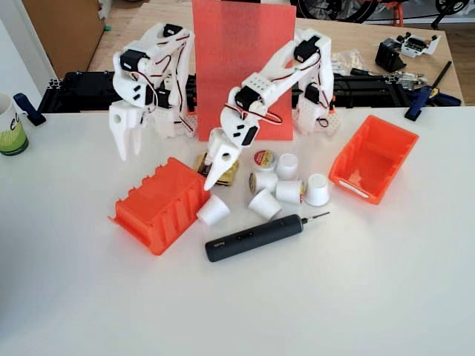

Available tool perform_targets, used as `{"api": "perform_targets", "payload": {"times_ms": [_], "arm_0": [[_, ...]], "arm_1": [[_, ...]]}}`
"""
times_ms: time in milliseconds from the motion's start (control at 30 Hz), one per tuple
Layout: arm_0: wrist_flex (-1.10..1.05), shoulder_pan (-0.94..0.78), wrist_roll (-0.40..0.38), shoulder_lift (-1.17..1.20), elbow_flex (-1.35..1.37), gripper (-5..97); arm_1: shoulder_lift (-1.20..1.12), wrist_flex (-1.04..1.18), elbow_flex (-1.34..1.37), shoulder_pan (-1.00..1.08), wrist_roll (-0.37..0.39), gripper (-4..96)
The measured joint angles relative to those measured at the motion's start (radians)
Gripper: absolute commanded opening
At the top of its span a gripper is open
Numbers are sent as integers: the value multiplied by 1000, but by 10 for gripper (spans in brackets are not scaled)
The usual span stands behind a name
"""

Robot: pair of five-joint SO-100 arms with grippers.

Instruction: Sort the coffee pods, blue into left, red into right

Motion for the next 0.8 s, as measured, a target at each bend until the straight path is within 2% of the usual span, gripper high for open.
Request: {"api": "perform_targets", "payload": {"times_ms": [233, 600, 800], "arm_0": [[0, -41, 0, 9, 9, 170], [0, -41, 0, 14, 14, 169], [-5, -41, 0, 14, 14, 168]], "arm_1": [[-29, -58, -5, 15, -25, 294], [-81, -124, -5, 17, -44, 110], [-81, -126, -5, 44, -66, 91]]}}
